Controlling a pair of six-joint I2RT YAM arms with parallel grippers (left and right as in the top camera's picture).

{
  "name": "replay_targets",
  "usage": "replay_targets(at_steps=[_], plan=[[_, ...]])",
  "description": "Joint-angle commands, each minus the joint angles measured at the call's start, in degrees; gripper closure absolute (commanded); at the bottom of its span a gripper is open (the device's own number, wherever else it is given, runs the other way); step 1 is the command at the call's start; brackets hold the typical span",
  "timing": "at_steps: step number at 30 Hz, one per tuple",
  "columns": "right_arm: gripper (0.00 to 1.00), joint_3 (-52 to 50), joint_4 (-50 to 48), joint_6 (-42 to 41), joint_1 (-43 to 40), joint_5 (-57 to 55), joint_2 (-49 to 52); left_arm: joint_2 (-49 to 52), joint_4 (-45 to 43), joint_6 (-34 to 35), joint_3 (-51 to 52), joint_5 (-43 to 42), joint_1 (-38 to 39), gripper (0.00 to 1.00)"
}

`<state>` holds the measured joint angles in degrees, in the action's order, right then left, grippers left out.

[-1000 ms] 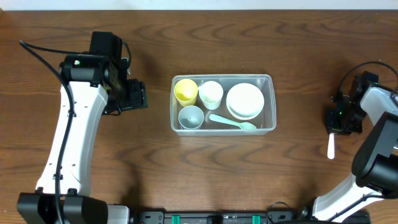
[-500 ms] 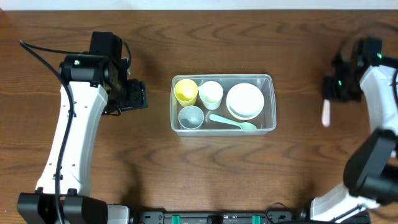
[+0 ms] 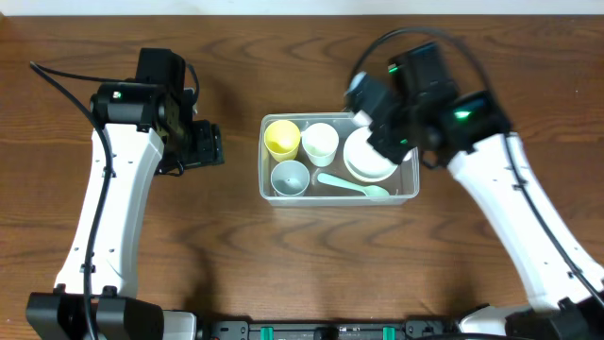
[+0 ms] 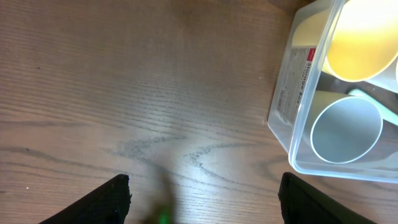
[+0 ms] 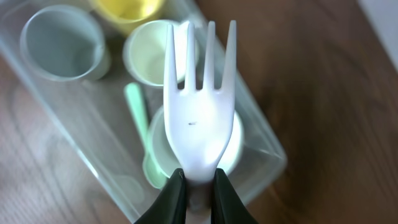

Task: Pack container
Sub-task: 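Carry the fork over the container and release it beside the spoon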

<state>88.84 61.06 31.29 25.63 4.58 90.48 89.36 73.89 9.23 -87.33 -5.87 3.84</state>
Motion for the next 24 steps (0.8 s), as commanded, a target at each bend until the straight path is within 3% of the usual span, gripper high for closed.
replay_targets(at_steps=[1,5,11,12,14,20,24], plan=[[0.96,-1.95,0.33,5.01,2.97,0.17,3.72,0.26,0.59,0.74,-0.04,-0.15,-0.24,0.23],[0.98,-2.86,1.86,6.99,5.35,0.55,7.78,0.26,0.7,0.74,-0.04,-0.15,-0.24,0.23],[0.92,-2.86,3.02,6.88,6.43,0.55,10.71,0.26,0.7,0.74,-0.04,-0.15,-0.24,0.23],[0.85,-2.86,3.06,6.84,6.43,0.55,10.69,0.26,0.68,0.74,-0.04,-0.15,-0.24,0.23],[0.45,-2.8,3.06,4.96,6.43,-0.33,10.45,0.26,0.68,0.74,-0.04,-0.15,-0.24,0.23],[0.43,-2.51,2.64,4.33,6.05,-1.6,8.92,0.26,0.66,0.72,-0.04,-0.13,-0.24,0.23],[0.49,-2.01,-0.61,-1.18,4.61,-3.91,5.79,0.22,-0.61,0.72,-0.07,-0.11,-0.22,0.23]])
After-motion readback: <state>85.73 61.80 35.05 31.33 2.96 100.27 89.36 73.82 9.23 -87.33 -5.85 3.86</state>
